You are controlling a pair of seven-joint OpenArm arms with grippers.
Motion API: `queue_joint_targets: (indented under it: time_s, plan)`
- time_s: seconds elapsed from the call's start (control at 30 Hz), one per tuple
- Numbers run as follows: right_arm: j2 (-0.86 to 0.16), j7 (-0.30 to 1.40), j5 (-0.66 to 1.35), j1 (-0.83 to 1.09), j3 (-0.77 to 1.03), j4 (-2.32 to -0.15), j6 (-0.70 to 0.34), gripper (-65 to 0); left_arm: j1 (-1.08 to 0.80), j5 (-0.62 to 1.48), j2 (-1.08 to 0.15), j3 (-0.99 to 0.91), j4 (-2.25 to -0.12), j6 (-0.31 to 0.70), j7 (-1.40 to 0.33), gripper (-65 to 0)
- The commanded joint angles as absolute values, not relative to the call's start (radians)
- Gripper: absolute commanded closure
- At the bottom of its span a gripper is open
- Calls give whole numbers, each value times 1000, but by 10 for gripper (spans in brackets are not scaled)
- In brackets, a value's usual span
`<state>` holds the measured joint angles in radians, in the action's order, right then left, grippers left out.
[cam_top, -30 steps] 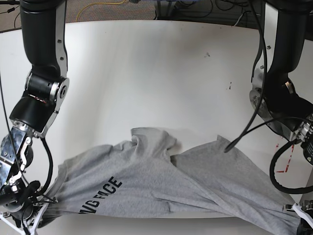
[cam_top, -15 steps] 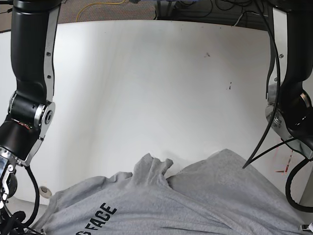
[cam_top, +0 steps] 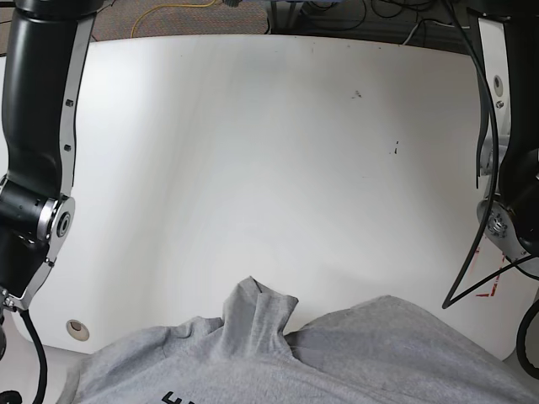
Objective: Fold the T-shirt properly
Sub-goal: 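Lift the shirt with both grippers and swing it toward the robot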
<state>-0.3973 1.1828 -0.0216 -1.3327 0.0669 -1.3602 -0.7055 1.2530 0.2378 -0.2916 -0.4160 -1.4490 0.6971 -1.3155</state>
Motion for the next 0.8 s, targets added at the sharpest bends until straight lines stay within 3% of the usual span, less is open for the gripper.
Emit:
queue_joint_targets:
  time_s: [0.0, 0.2, 0.53, 0.77]
  plan:
    - [-424, 1168, -30, -1362, 71, -1371, -698, -25, 1290, 252, -312, -412, -1460, 698, -1288, 0]
    - [-446, 1193, -24, -1280, 88, -1386, -698, -24, 1224, 257, -335, -414, -1474, 698, -1291, 0]
    - [-443, 1231, -21, -949, 257, -1580, -698, -24, 1047, 259, -341, -415, -1613, 698, -1336, 0]
    - [-369, 1237, -21, -671, 364, -1741, -698, -24, 901, 260, -335, -443, -1719, 698, -1363, 0]
